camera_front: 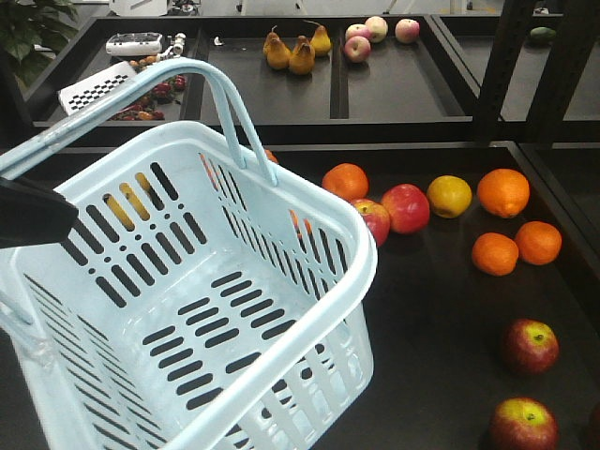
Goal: Pick three apples into basket with both arms
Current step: 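Approach the table with apples, carrying the basket in the left gripper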
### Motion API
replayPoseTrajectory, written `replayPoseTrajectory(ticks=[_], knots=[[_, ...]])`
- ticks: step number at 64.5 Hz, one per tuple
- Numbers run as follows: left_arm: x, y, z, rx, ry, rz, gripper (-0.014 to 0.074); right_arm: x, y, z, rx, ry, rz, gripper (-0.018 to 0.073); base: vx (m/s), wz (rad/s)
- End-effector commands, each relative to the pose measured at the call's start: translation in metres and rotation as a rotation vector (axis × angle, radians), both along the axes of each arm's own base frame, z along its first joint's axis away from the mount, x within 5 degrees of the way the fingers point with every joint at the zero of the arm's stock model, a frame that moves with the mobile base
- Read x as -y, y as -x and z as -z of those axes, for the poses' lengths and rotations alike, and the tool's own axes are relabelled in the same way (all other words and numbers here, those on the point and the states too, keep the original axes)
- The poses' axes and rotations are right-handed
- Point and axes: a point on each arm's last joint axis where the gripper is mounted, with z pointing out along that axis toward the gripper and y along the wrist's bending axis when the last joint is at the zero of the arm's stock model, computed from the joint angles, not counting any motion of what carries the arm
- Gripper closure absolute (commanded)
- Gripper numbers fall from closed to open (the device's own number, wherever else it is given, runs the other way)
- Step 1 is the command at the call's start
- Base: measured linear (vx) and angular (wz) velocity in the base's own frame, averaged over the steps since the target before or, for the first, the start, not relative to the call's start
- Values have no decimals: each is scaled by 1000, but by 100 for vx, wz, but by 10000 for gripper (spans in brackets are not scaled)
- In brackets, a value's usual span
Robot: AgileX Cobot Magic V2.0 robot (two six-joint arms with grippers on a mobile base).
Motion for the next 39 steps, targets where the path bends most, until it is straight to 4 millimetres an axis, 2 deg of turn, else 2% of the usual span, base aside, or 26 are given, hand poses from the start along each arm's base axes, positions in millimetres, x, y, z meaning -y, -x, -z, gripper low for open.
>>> replayPoseTrajectory(ticks=[1,39], knots=[[1,6,-15,62,79,0,603,0,0,-3,78,3,0,564,1,-6],[1,6,-15,62,79,0,603,0,0,-3,78,3,0,564,0,0]])
